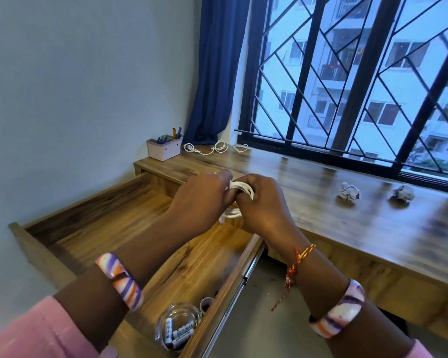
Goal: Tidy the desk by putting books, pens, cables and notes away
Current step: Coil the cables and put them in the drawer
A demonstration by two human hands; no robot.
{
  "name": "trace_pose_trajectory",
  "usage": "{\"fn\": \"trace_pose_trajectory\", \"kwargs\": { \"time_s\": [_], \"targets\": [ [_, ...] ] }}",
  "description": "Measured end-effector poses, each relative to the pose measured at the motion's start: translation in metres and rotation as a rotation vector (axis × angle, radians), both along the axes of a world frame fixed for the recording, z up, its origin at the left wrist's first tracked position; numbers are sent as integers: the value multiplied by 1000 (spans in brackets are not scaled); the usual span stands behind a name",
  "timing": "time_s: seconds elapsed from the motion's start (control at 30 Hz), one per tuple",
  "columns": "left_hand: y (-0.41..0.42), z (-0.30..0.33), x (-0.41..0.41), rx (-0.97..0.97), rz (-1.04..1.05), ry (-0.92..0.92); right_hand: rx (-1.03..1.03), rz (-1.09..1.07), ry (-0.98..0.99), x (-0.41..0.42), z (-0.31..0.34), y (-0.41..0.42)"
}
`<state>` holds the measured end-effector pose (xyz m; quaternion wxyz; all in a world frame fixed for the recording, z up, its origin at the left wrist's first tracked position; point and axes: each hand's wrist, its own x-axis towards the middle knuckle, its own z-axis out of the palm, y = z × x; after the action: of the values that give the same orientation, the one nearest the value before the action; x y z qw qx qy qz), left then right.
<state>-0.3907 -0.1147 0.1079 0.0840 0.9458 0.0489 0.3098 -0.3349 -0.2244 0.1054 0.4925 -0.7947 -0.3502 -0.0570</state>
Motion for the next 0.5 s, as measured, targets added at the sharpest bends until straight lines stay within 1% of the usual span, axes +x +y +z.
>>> {"fn": "trace_pose_trajectory", "kwargs": {
  "time_s": [0.07, 0.1, 0.17, 0.23, 0.3, 0.37, 0.43, 0.5],
  "targets": [
    [-5, -8, 19, -109, -47, 17, -4, -47, 49, 17, -5, -7],
    [-8, -13, 31, -150, -73, 16, -47, -64, 98, 29, -8, -9],
    [-18, -22, 55, -201, -97, 31, -155, -83, 268, 55, -12, -16],
    [-26, -31, 81, -281, -118, 36, -166, -88, 399, 76, -16, -27],
    [-34, -35, 109, -447, -159, 60, -89, -87, 460, 98, -20, -42],
    [-40, -35, 137, -680, -238, 95, 45, -39, 560, 122, -22, -58],
    [-48, -36, 164, -889, -298, 130, 138, 23, 711, 153, -22, -75],
    [-57, -38, 189, -1076, -333, 160, 162, 89, 894, 182, -20, -90]
  ]
}}
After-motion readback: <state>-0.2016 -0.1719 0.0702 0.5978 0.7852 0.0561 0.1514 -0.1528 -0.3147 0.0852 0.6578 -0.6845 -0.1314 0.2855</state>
